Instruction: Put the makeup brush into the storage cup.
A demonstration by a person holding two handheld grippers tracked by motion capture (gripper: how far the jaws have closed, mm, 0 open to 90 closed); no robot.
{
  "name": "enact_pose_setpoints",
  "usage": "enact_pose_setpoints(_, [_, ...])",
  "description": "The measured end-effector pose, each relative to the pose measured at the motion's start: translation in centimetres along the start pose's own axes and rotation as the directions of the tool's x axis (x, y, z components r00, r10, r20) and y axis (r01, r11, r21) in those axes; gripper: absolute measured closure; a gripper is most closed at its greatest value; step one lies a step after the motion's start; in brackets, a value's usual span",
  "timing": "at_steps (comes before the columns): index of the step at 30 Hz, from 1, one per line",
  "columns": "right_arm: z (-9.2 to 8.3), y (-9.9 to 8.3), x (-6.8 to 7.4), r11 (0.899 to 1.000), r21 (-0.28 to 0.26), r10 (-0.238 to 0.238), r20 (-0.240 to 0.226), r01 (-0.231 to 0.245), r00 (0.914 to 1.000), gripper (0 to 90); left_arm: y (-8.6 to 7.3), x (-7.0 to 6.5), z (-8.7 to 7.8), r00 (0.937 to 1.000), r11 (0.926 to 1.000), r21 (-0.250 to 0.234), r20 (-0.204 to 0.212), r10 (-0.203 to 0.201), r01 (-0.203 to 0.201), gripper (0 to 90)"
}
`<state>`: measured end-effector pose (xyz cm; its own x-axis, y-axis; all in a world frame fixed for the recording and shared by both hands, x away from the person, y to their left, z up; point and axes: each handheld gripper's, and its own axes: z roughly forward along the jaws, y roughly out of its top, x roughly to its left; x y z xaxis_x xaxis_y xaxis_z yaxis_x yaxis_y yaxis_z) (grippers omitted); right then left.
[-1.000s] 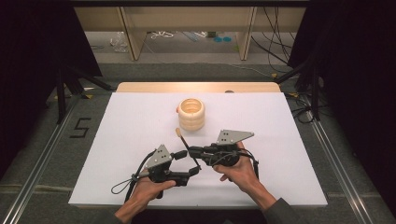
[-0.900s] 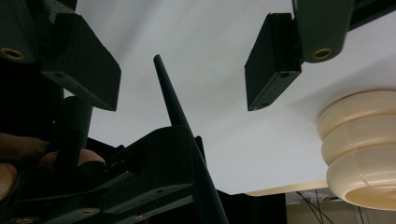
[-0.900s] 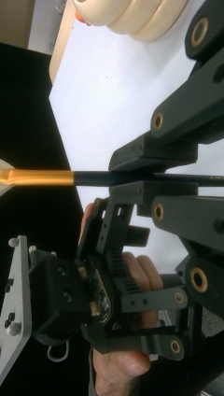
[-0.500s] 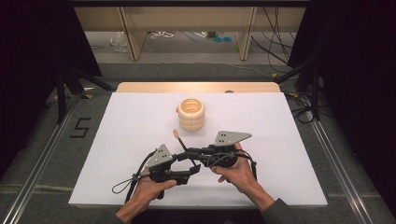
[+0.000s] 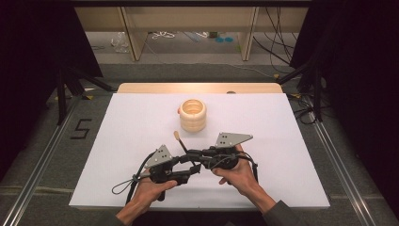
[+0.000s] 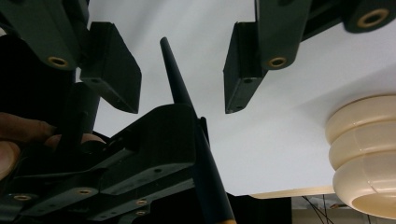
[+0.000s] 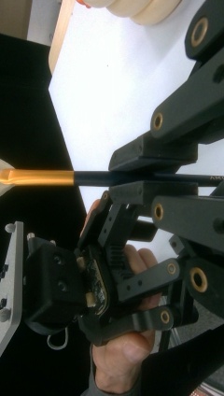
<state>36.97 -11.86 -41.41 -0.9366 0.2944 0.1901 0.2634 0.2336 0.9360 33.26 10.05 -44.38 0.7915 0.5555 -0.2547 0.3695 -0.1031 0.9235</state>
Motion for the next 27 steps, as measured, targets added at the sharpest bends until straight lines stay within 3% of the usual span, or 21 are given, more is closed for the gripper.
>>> enact_pose_setpoints(10, [0.04,0.0,0.05,1.0,-0.01,0.002,0.001,-0.002,1.0,83.6,0.09,0.03,-0.1,0.9999,1.0,-0.005,0.006,-0.008,0.008,52.7])
enact_pose_setpoints(12, [0.1,0.0,0.08,1.0,-0.019,0.004,-0.003,-0.005,1.0,83.6,0.15,0.14,-0.11,0.9998,0.9999,-0.007,0.019,0.012,-0.012,53.8])
enact_pose_setpoints(15, [0.11,-0.01,0.08,1.0,-0.017,0.005,-0.004,-0.005,1.0,83.6,0.18,0.14,-0.15,0.9998,0.9999,-0.008,0.018,0.009,-0.009,55.2])
enact_pose_setpoints(17, [0.13,0.0,0.1,1.0,-0.017,0.005,-0.006,-0.005,1.0,83.6,0.14,0.03,-0.18,0.9999,0.9999,-0.009,0.01,-0.013,0.013,56.1])
enact_pose_setpoints(23, [0.15,0.02,0.03,0.999,-0.031,-0.014,0.003,0.014,0.9999,83.6,0.15,0.08,-0.2,0.9998,0.9999,-0.01,0.015,-0.012,0.012,58.9])
enact_pose_setpoints(26, [0.11,0.02,0.13,1.0,-0.022,0.008,-0.009,-0.008,0.9999,83.6,0.16,0.12,-0.22,0.9998,0.9999,-0.012,0.017,-0.011,0.011,60.4])
enact_pose_setpoints(27, [0.15,0.03,0.04,0.999,-0.034,-0.012,-0.002,0.012,0.9999,83.6,0.16,0.13,-0.22,0.9998,0.9998,-0.013,0.018,-0.012,0.012,60.8])
